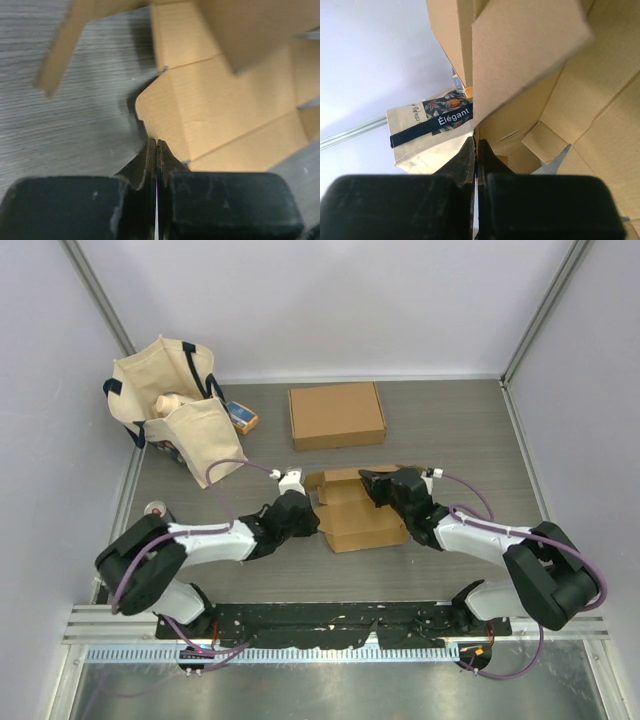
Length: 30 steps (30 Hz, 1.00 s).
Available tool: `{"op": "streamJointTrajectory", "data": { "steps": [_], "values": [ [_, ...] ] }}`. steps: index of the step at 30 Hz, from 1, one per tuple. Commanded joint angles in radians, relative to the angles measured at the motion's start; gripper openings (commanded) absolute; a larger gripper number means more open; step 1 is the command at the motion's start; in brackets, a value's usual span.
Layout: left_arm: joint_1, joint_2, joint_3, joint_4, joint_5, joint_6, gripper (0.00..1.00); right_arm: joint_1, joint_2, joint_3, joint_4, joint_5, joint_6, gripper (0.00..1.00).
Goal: Fold the paper box
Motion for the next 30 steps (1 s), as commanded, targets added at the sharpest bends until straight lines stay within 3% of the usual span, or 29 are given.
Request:
{"op": "streamJointTrajectory", "data": {
  "steps": [1,8,13,15,16,19,22,24,30],
  "values": [
    [0.019,0.124,0.095,-0.150,-0.103,-0.189,0.00,-0.007,-0.038,0.005,0.019,0.026,0.010,0.02],
    [0.068,0.276,0.103,-0.184,0.019,-0.276,0.00,-0.007,-0.040,-0.015,0.022,0.019,0.013,0.02],
    [0.067,0.115,0.040,-0.162,-0.024,-0.166,0.02,-0.007,-0.043,-0.034,0.025,0.025,0.016,0.02],
    [0.067,0.037,0.000,-0.143,-0.026,-0.067,0.09,-0.007,-0.035,-0.029,0.023,0.022,0.019,0.02],
    [0.067,-0.059,-0.018,-0.124,-0.024,-0.040,0.28,-0.007,-0.034,-0.024,0.010,0.023,0.021,0.02],
    [0.068,-0.190,-0.044,-0.124,-0.072,0.050,0.60,-0.007,-0.023,0.014,-0.058,0.023,0.026,0.02],
    [0.076,-0.296,-0.002,-0.223,-0.201,0.104,0.73,-0.007,-0.018,0.035,-0.075,0.017,0.029,0.02],
    [0.096,-0.310,0.032,-0.228,-0.247,0.145,0.75,-0.007,-0.018,0.043,-0.079,0.020,0.030,0.02],
    [0.129,-0.110,0.189,-0.280,-0.196,0.262,0.80,-0.008,-0.014,0.054,-0.089,0.014,0.026,0.02]
  ]
}}
